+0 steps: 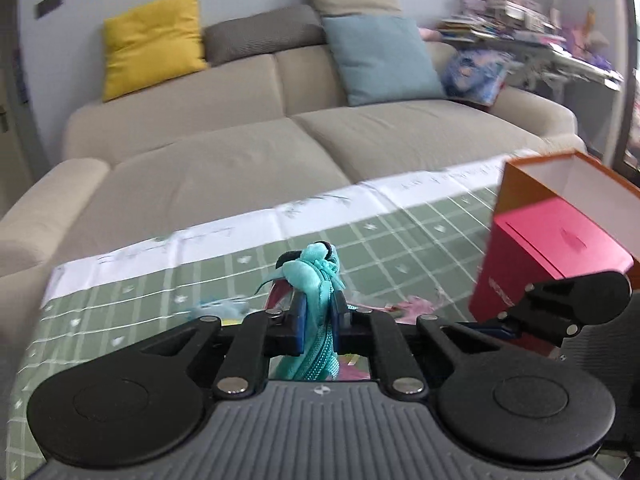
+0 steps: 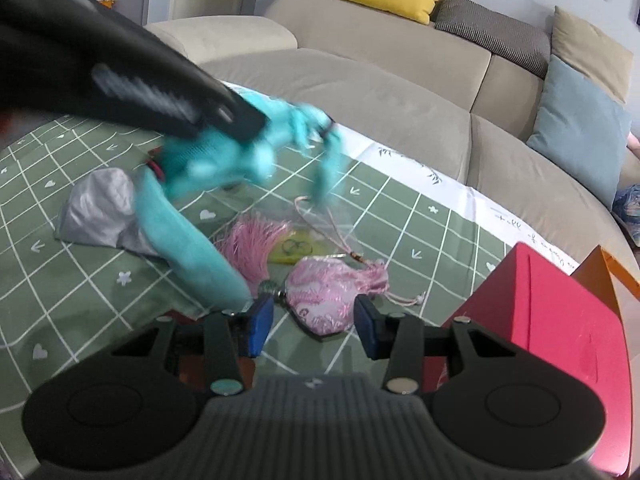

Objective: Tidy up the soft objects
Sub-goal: 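Grasp the teal plush bag with the left tool while the right tool grasps the pink satin pouch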

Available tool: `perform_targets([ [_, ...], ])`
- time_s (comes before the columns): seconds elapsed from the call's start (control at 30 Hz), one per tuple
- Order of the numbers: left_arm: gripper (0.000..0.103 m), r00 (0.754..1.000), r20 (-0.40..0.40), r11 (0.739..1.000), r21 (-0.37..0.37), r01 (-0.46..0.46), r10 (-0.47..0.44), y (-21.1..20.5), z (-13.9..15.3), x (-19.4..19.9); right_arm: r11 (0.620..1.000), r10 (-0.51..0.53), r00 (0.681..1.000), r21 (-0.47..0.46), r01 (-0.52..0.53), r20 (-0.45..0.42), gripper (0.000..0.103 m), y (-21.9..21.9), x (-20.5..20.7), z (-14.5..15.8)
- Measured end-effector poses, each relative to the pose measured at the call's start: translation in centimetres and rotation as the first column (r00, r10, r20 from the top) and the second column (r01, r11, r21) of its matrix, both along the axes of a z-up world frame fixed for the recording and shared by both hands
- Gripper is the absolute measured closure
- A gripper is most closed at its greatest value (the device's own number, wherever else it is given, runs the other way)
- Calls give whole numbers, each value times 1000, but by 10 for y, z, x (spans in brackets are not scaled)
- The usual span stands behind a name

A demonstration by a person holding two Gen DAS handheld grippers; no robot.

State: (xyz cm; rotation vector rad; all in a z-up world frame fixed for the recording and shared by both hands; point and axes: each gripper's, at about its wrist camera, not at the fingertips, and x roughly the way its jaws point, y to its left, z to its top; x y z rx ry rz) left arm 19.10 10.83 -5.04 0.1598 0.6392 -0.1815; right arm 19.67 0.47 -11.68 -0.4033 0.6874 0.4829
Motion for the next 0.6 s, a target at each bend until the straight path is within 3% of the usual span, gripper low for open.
perform_targets([
  [0.1, 90, 998, -20, 998, -25, -65, 65, 17, 4, -1, 1000, -27, 1000, 9, 27, 3, 55, 5, 7, -1],
  [0.3, 90, 989, -85, 990, -49, -129, 125, 29, -22, 0, 985, -172, 985, 27, 173, -22, 47, 14, 32, -17],
  [0.43, 90, 987, -119, 989, -86, -123, 112, 33, -36, 0, 970, -238, 971, 38, 239, -17, 37, 19, 43, -27],
  [0.6, 90, 987, -130, 988, -108, -108, 94, 32, -43, -1, 962, -259, 961, 66, 265, -94, 37, 16, 53, -38],
])
